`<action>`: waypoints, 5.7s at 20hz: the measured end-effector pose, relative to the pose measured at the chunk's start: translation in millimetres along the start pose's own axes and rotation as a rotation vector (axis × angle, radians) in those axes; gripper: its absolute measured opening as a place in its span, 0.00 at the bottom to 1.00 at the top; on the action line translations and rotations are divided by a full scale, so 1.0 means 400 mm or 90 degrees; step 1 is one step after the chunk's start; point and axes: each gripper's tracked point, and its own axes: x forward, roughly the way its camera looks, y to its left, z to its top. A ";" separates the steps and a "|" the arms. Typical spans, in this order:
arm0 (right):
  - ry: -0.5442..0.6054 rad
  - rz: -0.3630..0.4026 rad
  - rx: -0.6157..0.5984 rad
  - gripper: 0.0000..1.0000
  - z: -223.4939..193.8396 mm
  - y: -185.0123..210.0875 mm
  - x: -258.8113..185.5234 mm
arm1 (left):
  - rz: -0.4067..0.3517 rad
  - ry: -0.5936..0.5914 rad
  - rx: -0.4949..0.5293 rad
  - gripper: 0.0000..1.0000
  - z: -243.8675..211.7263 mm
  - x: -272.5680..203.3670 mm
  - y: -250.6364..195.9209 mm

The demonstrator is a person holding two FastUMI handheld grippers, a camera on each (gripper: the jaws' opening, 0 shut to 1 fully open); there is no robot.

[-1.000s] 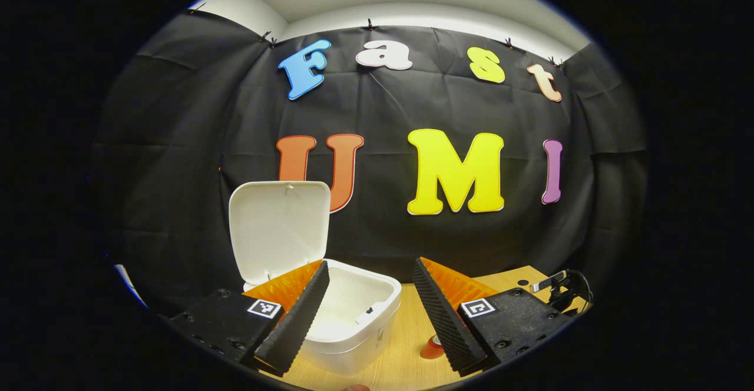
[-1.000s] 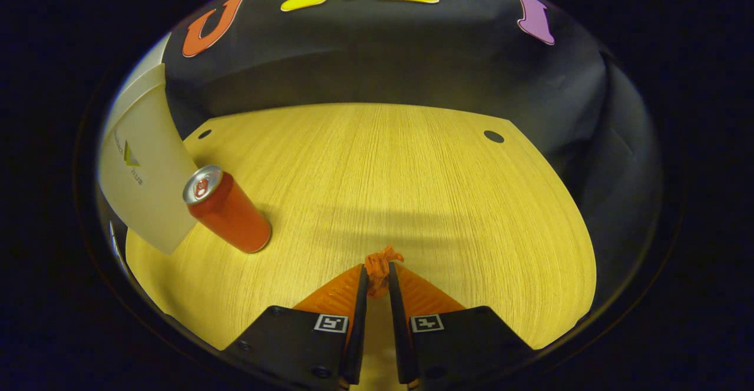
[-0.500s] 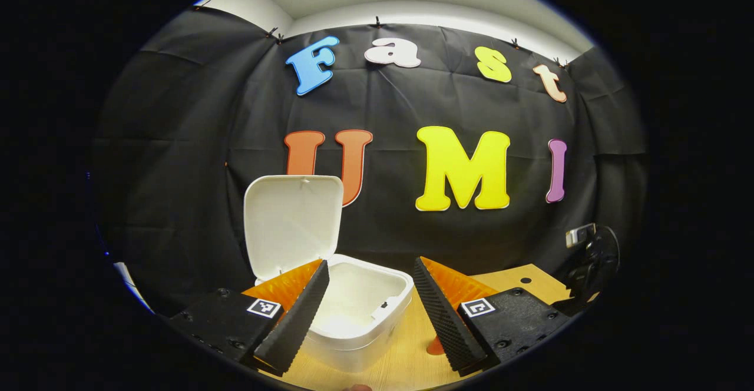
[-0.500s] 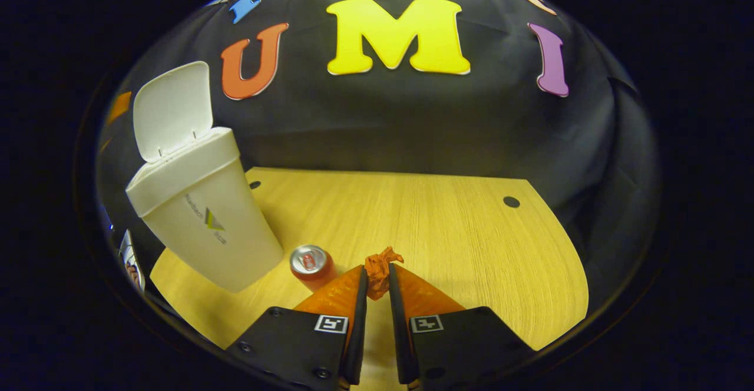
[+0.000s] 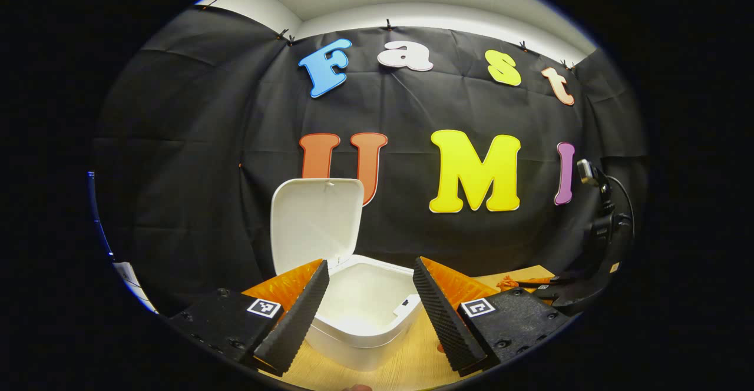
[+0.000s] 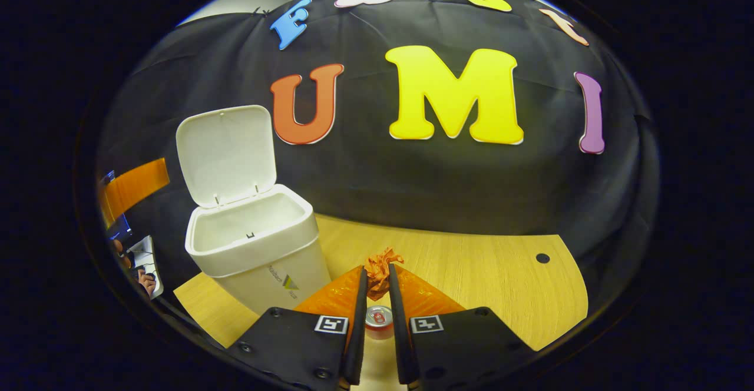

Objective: Press the lid of the desktop garbage bin to open it, pick up the crumpled paper on the desktop and throw it into the bin, then pick up the pop can on the desktop and drop it into the bin, and finally close the garbage bin lid.

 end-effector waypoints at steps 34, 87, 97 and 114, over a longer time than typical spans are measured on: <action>-0.046 0.223 -0.105 0.93 0.110 0.412 0.135 | 0.086 -0.009 -0.010 0.95 -0.007 -0.011 0.183; -0.078 -0.324 0.008 0.94 0.028 -0.279 -0.351 | -0.281 0.310 0.028 0.96 -0.783 0.212 -0.518; -0.078 -0.310 0.008 0.93 0.032 -0.266 -0.335 | -0.284 0.323 0.055 0.85 -0.791 0.211 -0.506; -0.104 -0.293 0.025 0.94 0.047 -0.256 -0.334 | -0.307 0.093 0.018 0.82 -0.243 0.184 -0.452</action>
